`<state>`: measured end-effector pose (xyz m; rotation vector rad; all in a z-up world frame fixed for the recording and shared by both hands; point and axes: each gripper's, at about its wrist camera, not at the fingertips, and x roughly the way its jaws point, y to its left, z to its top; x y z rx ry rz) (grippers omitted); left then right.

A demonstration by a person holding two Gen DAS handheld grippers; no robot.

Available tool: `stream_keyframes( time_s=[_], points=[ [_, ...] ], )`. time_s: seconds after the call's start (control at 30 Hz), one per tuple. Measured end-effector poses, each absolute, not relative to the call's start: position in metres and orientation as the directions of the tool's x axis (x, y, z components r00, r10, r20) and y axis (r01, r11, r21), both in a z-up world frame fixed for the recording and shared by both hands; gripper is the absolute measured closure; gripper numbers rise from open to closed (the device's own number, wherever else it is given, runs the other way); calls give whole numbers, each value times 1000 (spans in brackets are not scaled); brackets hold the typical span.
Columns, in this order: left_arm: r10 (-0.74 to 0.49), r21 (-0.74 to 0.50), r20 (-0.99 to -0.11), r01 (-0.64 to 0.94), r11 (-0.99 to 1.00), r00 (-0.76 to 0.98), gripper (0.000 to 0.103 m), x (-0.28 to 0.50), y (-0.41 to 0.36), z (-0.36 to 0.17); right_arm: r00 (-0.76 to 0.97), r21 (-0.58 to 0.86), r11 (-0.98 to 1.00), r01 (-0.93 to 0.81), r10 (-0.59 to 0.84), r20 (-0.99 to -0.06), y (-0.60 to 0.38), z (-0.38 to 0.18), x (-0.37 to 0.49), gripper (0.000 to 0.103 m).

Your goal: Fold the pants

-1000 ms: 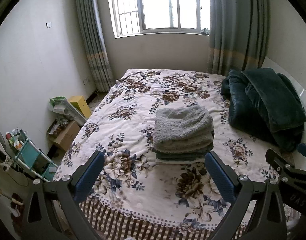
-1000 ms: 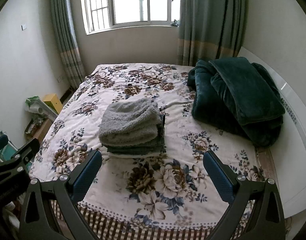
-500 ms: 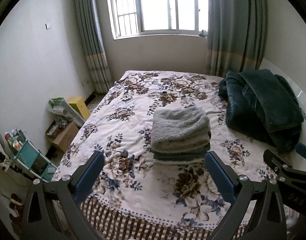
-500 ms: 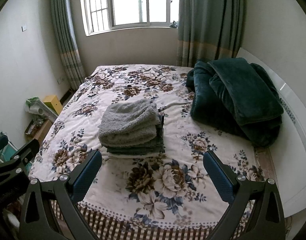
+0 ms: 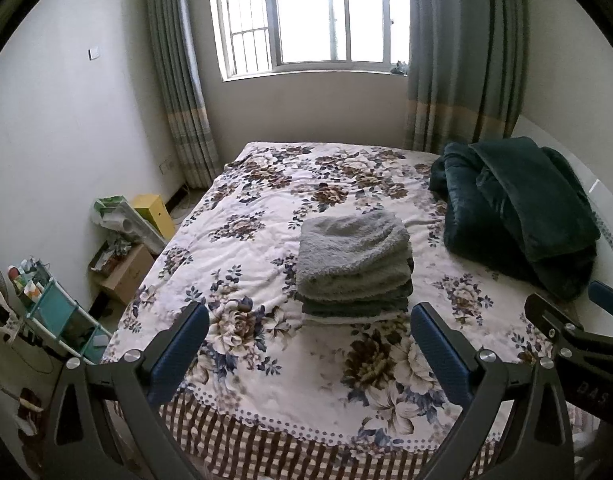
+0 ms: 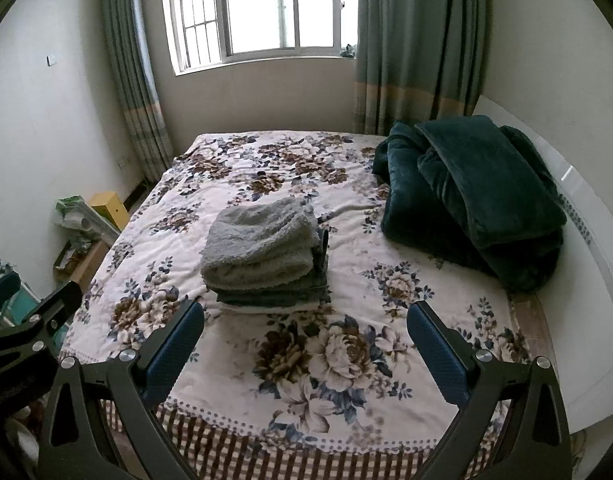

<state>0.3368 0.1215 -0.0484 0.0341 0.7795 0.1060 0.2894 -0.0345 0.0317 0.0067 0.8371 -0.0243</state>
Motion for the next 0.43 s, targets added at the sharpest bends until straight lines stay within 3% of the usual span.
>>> stream_keyframes(
  time_s=[0.43],
  points=[
    [86,64,-698,-57,996,711,0,312,112,-47,669,9,999,35,-16,-743,-44,32,261,0]
  ],
)
